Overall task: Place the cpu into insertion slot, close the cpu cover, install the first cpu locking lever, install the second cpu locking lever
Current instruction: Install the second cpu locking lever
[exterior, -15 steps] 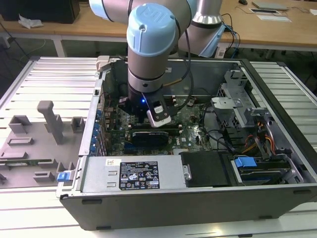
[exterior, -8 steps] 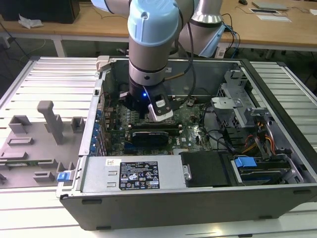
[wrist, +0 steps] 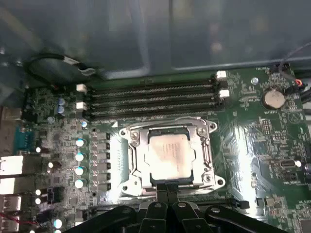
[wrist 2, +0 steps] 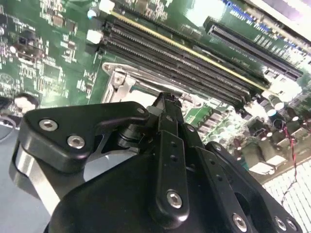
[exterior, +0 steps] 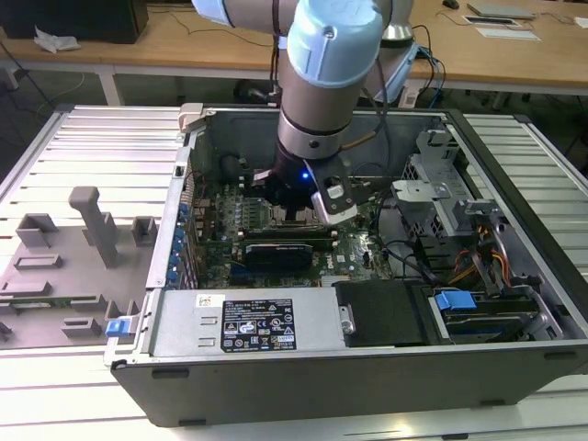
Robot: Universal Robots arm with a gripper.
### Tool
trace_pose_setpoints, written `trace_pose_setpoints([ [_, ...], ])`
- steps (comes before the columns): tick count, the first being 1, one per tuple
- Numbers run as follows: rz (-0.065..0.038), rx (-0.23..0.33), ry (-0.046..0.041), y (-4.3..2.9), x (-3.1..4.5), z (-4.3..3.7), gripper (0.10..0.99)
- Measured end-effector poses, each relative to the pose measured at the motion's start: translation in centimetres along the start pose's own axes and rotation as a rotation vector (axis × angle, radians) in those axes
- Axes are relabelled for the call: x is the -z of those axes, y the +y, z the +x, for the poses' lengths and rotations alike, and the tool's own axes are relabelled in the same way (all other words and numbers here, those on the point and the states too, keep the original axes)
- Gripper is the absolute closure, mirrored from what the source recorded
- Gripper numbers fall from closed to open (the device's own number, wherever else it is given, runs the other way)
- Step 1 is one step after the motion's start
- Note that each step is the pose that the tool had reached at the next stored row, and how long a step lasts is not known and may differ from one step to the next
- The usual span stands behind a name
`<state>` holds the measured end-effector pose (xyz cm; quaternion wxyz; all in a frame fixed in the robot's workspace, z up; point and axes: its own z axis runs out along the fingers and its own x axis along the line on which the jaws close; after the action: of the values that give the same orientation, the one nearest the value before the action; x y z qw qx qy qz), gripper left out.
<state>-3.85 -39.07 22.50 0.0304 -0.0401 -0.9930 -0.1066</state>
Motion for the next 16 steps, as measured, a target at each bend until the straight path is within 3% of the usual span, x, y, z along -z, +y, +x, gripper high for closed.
trace_pose_setpoints([
  [1,0.029,-0.001,-0.0025,1.17,-0.26,0.08,0.98],
  [2,0.037,-0.002,-0.0032,2.32,-0.51,0.16,0.98],
  [3,0.041,-0.002,-0.0035,2.7,-0.59,0.19,0.98],
  [5,0.072,-0.004,-0.0062,3.89,-0.85,0.27,0.98],
  [6,0.076,-0.002,-0.0156,3.98,-0.89,0.27,0.98],
  [7,0.083,0.004,-0.0457,4.05,-0.93,0.36,0.98],
  [8,0.089,0.005,-0.055,4.14,-0.96,0.41,0.98],
  [11,0.095,0.005,-0.0559,4.44,-0.91,0.46,0.98],
  [12,0.097,0.005,-0.0561,4.65,-0.48,0.49,0.98],
  [16,0.098,0.005,-0.0562,4.68,-0.42,0.5,0.98],
])
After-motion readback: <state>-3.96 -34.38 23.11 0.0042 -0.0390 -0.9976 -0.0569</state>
